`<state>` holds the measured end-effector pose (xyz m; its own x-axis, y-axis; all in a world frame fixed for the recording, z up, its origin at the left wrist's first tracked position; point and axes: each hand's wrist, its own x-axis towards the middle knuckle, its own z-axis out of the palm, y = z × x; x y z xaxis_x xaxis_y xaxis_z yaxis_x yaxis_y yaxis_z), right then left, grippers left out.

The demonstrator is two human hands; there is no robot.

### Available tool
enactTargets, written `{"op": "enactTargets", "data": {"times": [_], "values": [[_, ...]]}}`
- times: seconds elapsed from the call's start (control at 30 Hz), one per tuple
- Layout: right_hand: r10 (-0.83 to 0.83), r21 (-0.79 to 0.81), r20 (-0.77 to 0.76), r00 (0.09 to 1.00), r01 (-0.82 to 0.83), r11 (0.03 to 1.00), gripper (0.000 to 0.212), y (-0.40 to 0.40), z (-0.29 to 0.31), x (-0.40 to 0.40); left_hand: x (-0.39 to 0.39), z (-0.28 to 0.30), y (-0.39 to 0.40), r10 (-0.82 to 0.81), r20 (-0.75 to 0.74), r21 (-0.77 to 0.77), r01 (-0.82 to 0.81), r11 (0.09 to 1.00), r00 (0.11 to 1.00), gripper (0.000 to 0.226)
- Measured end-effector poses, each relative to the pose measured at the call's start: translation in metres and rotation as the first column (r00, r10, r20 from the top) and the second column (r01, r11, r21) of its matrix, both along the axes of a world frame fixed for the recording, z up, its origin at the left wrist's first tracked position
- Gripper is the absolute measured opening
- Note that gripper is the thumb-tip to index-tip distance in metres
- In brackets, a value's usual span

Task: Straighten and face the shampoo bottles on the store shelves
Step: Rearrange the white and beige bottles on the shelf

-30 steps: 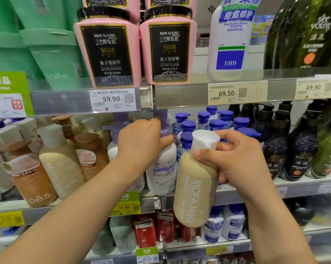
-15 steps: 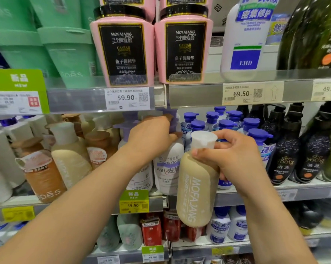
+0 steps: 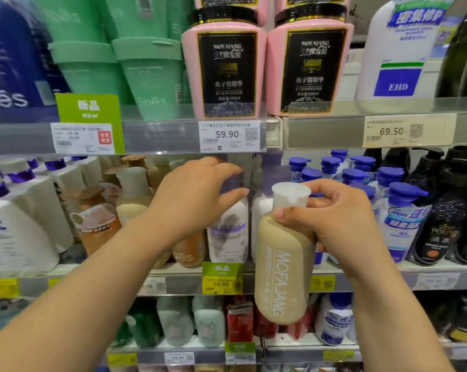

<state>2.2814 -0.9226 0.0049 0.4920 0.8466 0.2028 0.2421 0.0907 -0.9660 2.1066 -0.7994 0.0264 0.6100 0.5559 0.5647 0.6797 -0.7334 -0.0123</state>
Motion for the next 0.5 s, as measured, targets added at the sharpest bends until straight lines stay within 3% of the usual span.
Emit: {"op": "enactTargets", "data": {"times": [0.27, 0.37, 0.5], "values": [[0.018, 0.009, 0.023, 1.000, -0.018, 1.000, 0.036, 0.028, 0.003, -0.059, -0.089, -0.001, 0.029, 0.206, 0.107, -0.022, -0.205, 0.978, 0.973, 0.035], [0.019, 0.023, 0.011, 1.000, -0.019, 1.000, 0.035, 0.035, 0.003, -0.079, -0.108, -0.004, 0.034, 0.263, 0.088, -0.044, -0.260, 0.965, 0.961, 0.040], [-0.004, 0.025, 0.020, 1.000, 0.003, 1.000, 0.037, 0.043, 0.004, -0.102, -0.103, -0.012, 0.041, 0.217, -0.016, -0.080, -0.218, 0.973, 0.976, 0.044]]}}
